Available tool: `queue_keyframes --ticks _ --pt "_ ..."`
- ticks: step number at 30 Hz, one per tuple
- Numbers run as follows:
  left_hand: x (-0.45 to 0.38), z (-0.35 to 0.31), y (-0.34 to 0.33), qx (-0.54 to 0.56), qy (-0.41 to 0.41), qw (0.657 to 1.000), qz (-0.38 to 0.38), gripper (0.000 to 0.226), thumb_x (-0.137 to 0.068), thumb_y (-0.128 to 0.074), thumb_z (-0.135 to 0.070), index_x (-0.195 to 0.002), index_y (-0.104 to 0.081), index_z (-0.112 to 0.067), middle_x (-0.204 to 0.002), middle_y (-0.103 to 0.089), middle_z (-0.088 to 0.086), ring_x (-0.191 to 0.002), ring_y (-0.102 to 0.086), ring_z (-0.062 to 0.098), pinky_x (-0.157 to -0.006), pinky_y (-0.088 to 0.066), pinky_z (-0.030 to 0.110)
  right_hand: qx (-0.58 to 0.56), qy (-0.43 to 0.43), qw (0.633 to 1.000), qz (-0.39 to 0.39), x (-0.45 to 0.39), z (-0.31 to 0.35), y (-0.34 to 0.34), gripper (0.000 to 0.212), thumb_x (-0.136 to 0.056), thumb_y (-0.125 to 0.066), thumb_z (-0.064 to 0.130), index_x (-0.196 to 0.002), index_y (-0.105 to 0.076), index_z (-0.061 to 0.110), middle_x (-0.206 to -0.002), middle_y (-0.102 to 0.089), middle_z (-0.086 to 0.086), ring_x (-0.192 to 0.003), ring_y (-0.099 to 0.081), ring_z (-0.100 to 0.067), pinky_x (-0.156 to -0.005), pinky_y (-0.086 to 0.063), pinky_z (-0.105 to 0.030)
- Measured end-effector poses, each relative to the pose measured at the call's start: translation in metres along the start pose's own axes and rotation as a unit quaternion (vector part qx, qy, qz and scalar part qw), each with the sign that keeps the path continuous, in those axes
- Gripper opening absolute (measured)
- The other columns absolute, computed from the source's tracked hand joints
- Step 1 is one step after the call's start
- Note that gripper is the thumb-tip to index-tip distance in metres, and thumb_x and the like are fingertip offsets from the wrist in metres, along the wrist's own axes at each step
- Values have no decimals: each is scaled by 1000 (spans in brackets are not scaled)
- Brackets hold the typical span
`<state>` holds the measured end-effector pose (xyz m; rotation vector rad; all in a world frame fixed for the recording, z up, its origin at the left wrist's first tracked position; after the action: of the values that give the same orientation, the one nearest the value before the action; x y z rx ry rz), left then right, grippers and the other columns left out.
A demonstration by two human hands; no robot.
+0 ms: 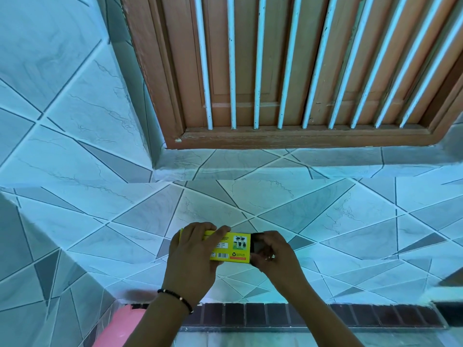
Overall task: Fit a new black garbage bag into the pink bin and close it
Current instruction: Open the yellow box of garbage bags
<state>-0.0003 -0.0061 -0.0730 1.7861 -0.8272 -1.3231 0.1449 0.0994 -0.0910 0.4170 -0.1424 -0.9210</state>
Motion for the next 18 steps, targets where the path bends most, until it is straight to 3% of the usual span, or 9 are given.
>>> queue_keyframes --ticks 4,6,8,12,16,18 --pt "-1 -5 -1 -54 -39 998 -3 80 -43 -88 -27 -114 -53 -38 -103 -64 -7 -105 -43 16 -87 -50 50 28 -32 998 40 -2 -7 -4 27 -68 -77 13 -79 -59 30 -88 -62 1 -66 -59 -6 -58 -48 -18" --pt "-1 -7 -3 -70 -51 996 7 78 -42 -87 -27 -113 -54 -39 -102 -63 -9 -106 -43 16 -88 -49 49 25 -52 997 50 -2 -12 -7 20 -68 -77 15 -80 -62 21 -85 -69 -1 -71 -64 -9 -64 -54 -25" --pt "-2 -7 -5 -71 -57 996 17 77 -43 -86 -27 -112 -55 -39 -103 -62 -9 -107 -43 16 -88 -50 49 15 -67 996 64 -1 -15 -9 18 -68 -78 20 -79 -64 22 -85 -73 0 -77 -69 -13 -73 -57 -31" --pt "-3 -4 -5 -43 -64 996 35 78 -47 -84 -29 -116 -51 -40 -106 -61 -10 -108 -42 13 -87 -51 46 -46 -74 993 85 1 -17 -6 19 -67 -80 13 -75 -67 25 -71 -72 10 -67 -66 -3 -68 -54 -25" --pt "-6 6 -2 -14 -51 998 32 76 -53 -82 -29 -121 -49 -40 -108 -61 -9 -107 -42 13 -85 -52 43 -78 -70 991 86 -4 -18 7 28 -66 -79 10 -91 -70 19 -88 -74 -9 -78 -69 -25 -78 -55 -37" --pt "-8 8 0 3 -33 999 25 75 -55 -81 -29 -121 -48 -40 -109 -61 -8 -107 -42 13 -84 -51 41 -112 -70 989 68 -7 -19 16 30 -68 -77 3 -94 -68 13 -92 -71 -18 -75 -64 -26 -72 -54 -33"
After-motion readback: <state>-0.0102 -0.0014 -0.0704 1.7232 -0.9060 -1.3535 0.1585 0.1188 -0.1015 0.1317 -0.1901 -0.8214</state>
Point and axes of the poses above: each hand's wrist, its own x-axis away from the middle knuckle, its own y-axis out of the back of the hand, z = x × y, the point moved 3 cm from there along -x, towards the middle knuckle
